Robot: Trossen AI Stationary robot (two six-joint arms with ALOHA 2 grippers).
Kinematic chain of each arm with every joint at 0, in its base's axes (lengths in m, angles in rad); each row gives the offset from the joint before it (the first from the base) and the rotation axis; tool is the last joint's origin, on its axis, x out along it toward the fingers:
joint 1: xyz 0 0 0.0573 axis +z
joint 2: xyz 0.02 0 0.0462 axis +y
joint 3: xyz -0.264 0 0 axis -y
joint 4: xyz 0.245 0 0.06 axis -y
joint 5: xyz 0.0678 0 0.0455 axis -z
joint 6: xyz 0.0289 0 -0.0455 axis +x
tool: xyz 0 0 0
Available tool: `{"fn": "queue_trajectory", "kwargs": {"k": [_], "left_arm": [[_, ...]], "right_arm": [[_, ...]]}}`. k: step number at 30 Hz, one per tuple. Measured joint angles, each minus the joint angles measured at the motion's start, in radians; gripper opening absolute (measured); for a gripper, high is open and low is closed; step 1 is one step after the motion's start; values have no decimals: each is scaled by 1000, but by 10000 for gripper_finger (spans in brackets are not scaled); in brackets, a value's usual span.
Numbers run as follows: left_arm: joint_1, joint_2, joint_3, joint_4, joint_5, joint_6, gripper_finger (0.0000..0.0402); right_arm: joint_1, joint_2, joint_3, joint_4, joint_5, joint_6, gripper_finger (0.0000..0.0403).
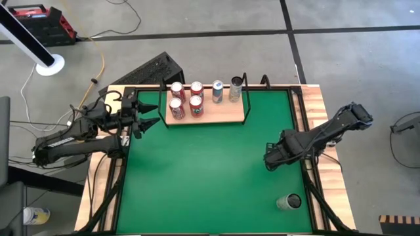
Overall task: Place canned beverage on shelf
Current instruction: Put the blue soda can on the shelf aligned with the other blue soda can
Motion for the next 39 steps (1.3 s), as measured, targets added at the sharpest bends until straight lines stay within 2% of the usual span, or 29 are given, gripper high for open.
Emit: {"fn": "queue_trajectory", "kwargs": {"k": [7, 16, 28, 36, 39], "left_arm": [[0, 0, 0, 18, -4, 0, 322], [0, 0, 0, 23, -10, 0, 322], [0, 0, 0, 22, -34, 0, 322], [0, 0, 0, 22, -34, 0, 322], [0, 0, 0, 21, -36, 0, 322]], "right_arm": [[-32, 0, -2, -1, 51, -16, 331], [-63, 0, -2, -1, 34, -62, 329], [-61, 0, -1, -1, 4, -87, 283], [-61, 0, 35, 4, 6, -155, 276], [-72, 0, 84, 3, 47, -204, 276]]}}
